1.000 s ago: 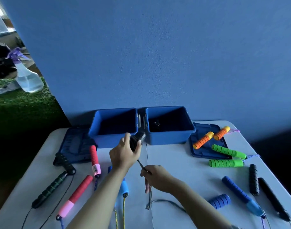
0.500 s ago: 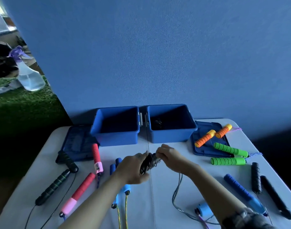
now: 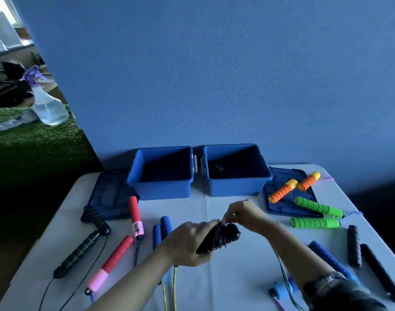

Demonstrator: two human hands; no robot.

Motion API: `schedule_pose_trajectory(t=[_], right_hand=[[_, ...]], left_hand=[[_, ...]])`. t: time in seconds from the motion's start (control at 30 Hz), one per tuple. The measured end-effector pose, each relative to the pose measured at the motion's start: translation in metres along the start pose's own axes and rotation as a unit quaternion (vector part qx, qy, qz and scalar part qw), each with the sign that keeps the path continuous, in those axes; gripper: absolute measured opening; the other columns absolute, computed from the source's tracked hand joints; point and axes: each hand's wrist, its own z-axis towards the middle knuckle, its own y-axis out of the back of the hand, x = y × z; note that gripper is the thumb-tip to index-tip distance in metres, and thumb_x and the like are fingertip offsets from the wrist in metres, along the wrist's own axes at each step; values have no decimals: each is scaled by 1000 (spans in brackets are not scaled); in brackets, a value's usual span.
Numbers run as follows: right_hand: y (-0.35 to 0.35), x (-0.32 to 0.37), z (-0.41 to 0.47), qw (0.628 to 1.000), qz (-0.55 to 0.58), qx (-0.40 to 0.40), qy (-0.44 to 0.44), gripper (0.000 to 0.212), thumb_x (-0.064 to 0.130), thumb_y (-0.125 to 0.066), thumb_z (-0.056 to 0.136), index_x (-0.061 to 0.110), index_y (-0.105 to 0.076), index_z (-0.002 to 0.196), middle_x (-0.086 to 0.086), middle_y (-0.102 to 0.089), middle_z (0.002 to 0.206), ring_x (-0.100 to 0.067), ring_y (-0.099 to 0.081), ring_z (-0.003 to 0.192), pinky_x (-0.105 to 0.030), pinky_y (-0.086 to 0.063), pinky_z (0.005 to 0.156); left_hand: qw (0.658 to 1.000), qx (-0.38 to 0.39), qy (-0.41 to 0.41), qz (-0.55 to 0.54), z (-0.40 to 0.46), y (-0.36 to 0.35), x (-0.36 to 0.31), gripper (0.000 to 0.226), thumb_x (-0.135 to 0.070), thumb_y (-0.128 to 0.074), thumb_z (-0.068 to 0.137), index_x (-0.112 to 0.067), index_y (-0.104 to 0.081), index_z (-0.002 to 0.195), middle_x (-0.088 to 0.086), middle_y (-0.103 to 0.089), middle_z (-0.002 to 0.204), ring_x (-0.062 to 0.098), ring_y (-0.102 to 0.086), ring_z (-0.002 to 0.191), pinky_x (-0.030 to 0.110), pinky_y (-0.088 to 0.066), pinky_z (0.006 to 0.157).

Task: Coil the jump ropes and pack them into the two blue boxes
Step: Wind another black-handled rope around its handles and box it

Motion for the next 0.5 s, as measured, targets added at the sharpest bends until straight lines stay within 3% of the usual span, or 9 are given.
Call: schedule_pose_trajectory(t=[0.07,0.1,0.13,0.2,0.27,0.3,0.4,0.5], right_hand=[[-1,0,-4,1000,-18,-9,15,10,31,-67,83,26,-76,82,4,-72,85,-6,-63,77,-29,-51,73],[-1,1,-6,1000,-22,-14,18,12,29,-64,87,25,-76,88,6,-73,88,-2,-62,77,-20,-49,70],[0,2,-7,999,-24,-17,13,17,30,-60,90,23,-74,96,8,-73,91,2,-60,76,-10,-43,66],[0,2,-6,998,-50,-22,15,26,36,-53,94,26,-68,114,9,-71,100,3,-59,86,-7,-41,68],[-2,0,-7,997,-58,-25,34,34,41,-47,95,30,-59,124,6,-69,109,-8,-62,97,-21,-47,82],[-3,-4,-7,996,-62,-34,52,36,43,-45,95,30,-57,126,4,-68,107,-15,-63,96,-30,-50,81],[-6,-18,-12,986,-116,-78,87,38,41,-38,95,36,-49,132,1,-61,93,-22,-61,77,-40,-52,63],[-6,-20,-11,981,-130,-106,102,45,52,-27,93,44,-41,135,2,-59,87,-22,-59,72,-41,-51,57]], left_hand=[[1000,-3,-12,9,1,3,-3,69,-38,-55,89,-19,-24,148,2,-61,93,23,-56,68,34,-47,61],[999,-9,-23,20,1,3,-2,67,-39,-53,91,-22,-25,149,3,-60,94,23,-55,67,34,-46,60],[999,-15,-32,23,1,3,0,62,-39,-52,92,-22,-30,148,4,-60,94,23,-55,66,34,-47,60],[999,-28,-39,19,1,4,4,55,-37,-54,91,-20,-40,142,5,-61,93,22,-55,66,33,-48,58],[999,-33,-33,10,1,8,8,54,-37,-56,88,-21,-43,138,2,-63,96,21,-59,73,32,-50,62],[999,-36,-24,2,1,9,10,56,-37,-58,86,-22,-42,137,1,-64,99,19,-62,77,32,-50,66],[999,-46,-12,-4,-3,8,14,59,-37,-62,83,-21,-40,135,-2,-67,109,17,-66,87,32,-51,73],[998,-58,-31,4,-1,4,13,57,-36,-63,82,-14,-45,131,0,-67,104,14,-62,81,27,-50,71]])
